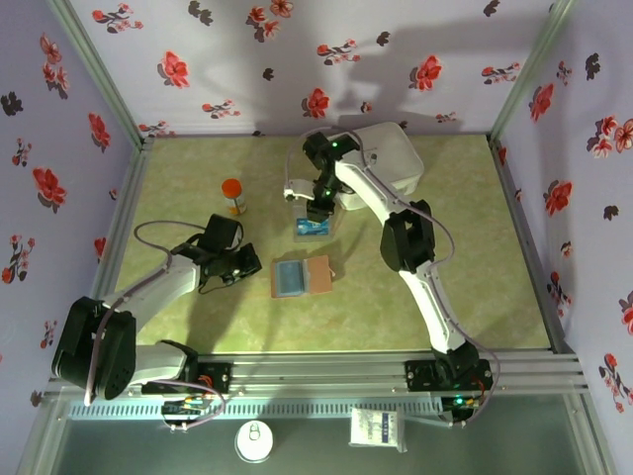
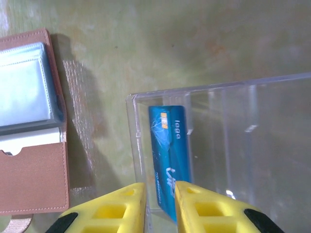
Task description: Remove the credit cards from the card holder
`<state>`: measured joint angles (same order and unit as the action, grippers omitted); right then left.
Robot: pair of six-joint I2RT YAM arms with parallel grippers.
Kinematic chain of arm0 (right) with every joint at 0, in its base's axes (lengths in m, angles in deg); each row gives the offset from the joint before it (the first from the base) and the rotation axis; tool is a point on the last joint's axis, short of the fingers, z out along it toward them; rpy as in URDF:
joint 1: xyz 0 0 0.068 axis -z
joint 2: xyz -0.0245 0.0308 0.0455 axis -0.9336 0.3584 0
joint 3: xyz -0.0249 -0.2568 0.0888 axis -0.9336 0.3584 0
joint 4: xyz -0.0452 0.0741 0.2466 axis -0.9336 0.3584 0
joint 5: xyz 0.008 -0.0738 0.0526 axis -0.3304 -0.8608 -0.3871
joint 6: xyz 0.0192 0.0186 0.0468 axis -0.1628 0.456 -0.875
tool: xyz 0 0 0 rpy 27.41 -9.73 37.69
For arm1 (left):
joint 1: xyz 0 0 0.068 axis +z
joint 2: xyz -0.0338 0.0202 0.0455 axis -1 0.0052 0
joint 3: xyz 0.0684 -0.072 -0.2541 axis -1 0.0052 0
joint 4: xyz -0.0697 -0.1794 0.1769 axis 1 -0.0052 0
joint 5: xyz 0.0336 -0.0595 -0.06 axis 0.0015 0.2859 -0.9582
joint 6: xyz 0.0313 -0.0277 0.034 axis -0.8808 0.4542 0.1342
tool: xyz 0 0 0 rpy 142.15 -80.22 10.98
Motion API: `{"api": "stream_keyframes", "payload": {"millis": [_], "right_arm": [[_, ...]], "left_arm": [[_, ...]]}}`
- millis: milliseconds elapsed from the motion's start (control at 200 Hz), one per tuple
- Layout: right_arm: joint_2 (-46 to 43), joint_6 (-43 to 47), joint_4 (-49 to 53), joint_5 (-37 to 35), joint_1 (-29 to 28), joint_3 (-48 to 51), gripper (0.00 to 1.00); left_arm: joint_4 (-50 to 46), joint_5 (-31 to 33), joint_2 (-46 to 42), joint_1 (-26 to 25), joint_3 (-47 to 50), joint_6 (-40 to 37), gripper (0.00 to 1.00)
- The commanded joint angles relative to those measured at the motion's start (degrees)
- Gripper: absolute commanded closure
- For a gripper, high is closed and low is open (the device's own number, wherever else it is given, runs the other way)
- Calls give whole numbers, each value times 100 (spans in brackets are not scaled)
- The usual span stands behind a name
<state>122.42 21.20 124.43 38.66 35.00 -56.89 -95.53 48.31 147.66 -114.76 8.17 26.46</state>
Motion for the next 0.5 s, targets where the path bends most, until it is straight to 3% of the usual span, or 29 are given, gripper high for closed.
{"api": "stream_keyframes", "payload": {"millis": [0,80,260,495], "right_arm": [[-423,-319,-288,-154,34,194,80],[-541,-501,-500,-174,34,434,90],[-842,-1085,-1256,-397,34,1193,96],[-1437,-2468,-2557,-543,0,2317,96]], "left_arm": [[84,-103,106,53,-8,-7,94],[106,-134,146,50,-14,-13,94],[200,-234,234,40,-19,-7,94],[372,-347,381,24,-26,51,93]]}}
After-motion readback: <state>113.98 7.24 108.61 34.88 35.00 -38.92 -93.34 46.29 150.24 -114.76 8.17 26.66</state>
